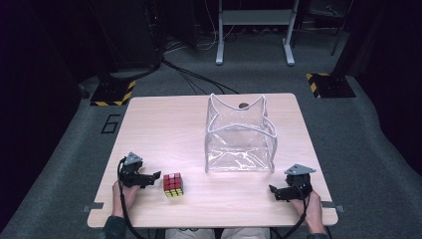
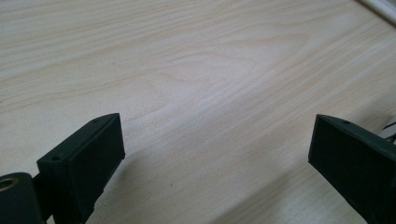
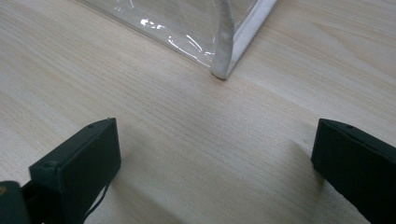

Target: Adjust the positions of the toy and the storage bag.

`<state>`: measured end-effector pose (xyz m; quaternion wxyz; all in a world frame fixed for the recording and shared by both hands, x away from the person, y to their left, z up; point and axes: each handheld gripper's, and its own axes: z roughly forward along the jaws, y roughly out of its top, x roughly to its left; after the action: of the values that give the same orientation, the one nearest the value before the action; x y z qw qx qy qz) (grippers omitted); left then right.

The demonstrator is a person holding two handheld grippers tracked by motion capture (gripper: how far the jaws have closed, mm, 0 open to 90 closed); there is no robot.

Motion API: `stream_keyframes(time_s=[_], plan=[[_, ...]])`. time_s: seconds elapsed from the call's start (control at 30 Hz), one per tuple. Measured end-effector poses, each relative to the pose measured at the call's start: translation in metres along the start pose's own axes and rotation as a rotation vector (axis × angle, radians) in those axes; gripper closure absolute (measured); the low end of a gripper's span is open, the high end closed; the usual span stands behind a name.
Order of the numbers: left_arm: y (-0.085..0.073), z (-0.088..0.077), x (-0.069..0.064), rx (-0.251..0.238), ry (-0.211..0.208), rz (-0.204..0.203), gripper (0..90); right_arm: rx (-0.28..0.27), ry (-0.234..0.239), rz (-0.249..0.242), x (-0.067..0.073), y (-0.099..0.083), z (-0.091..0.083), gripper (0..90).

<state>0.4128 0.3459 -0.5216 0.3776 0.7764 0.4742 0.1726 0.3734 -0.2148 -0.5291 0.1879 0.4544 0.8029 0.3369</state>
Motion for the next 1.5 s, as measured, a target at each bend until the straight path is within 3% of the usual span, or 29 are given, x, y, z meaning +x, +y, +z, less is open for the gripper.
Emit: stream_keyframes(time_s=[0.27,0.43,0.9,1.03,1.5], plan=[[0.004,-0.013,-0.006,-0.040,-0.040,-0.013,3.8,-0.002,0.000,0.003,0.000,0.000,0.000,1.2],[0.011,-0.021,-0.020,-0.064,-0.071,-0.013,4.3,-0.007,-0.004,0.001,-0.001,0.000,0.000,1.6],[0.025,-0.032,-0.062,-0.106,-0.109,0.058,4.2,-0.009,-0.003,-0.003,-0.001,0.000,0.000,2.2],[0.023,-0.030,-0.075,-0.095,-0.126,0.093,4.2,-0.009,-0.003,-0.003,-0.001,0.000,0.000,2.2],[0.010,-0.022,-0.094,-0.091,-0.159,0.132,0.2,-0.012,-0.006,-0.001,-0.001,0.000,0.000,2.8]])
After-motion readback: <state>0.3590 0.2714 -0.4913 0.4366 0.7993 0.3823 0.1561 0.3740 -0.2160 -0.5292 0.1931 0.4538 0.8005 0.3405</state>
